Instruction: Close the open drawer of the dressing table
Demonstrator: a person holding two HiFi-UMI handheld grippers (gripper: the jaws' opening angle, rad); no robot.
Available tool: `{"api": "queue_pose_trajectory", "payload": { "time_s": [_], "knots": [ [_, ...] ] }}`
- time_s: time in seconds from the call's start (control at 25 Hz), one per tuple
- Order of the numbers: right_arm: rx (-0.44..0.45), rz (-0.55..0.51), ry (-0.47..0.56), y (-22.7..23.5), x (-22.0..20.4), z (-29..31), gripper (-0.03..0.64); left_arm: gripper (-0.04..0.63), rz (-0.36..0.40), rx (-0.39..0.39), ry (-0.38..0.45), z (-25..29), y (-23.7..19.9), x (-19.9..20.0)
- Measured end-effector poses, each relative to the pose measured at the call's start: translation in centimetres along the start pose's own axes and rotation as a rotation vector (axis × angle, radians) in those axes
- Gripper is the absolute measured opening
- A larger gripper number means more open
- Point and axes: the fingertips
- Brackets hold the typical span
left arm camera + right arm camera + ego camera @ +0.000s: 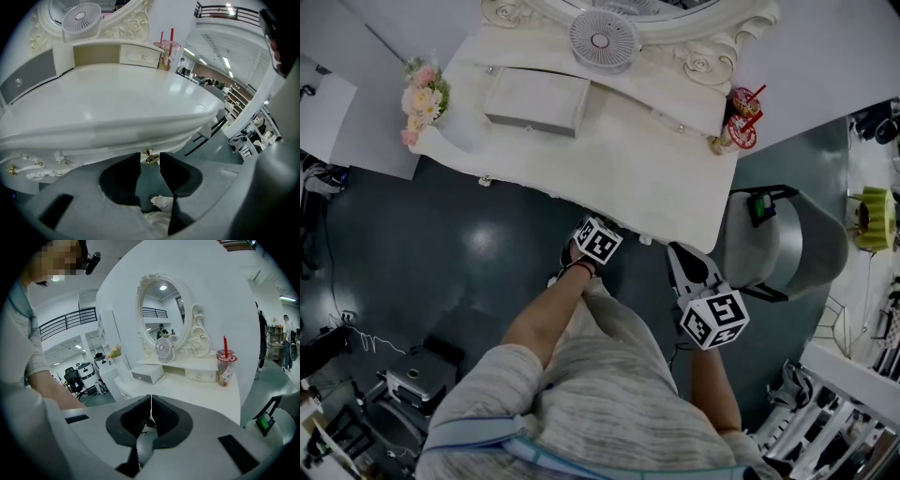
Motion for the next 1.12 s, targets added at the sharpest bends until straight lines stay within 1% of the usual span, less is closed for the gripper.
{"api": "queue_pose_trajectory", "payload": {
  "time_s": [0.24,0.44,0.64,0.76,0.96,1.12],
  "knots": [
    [0.023,-0.012,0.021,-1.4,0.6,0.5,0.011,0.138,-0.014,-0.013,0.099,-3.3,0.2,1.0],
    [0.042,-0.02,0.036,-2.7,1.0,0.4,0.011,0.115,-0.031,-0.029,0.189,-6.7,0.2,1.9],
    [0.063,-0.03,0.064,-3.9,1.8,-0.3,0.011,0.073,-0.05,-0.037,0.325,-12.2,0.4,4.0],
    [0.076,-0.034,0.081,-4.7,2.2,-0.7,0.011,0.051,-0.047,-0.032,0.384,-15.5,0.6,4.4],
    [0.103,-0.044,0.105,-6.0,3.1,-1.4,0.011,0.032,-0.058,-0.017,0.482,-21.3,0.7,4.9],
    [0.124,-0.058,0.123,-7.0,3.8,-2.0,0.011,0.025,-0.081,-0.018,0.573,-26.1,1.3,5.1]
  ]
}}
Point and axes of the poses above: the fingertips, and each gripper's own axes: z forward along the fingers, y to its right, x out of its top, and after that the axes turned 2 degrees about -y, right-handed
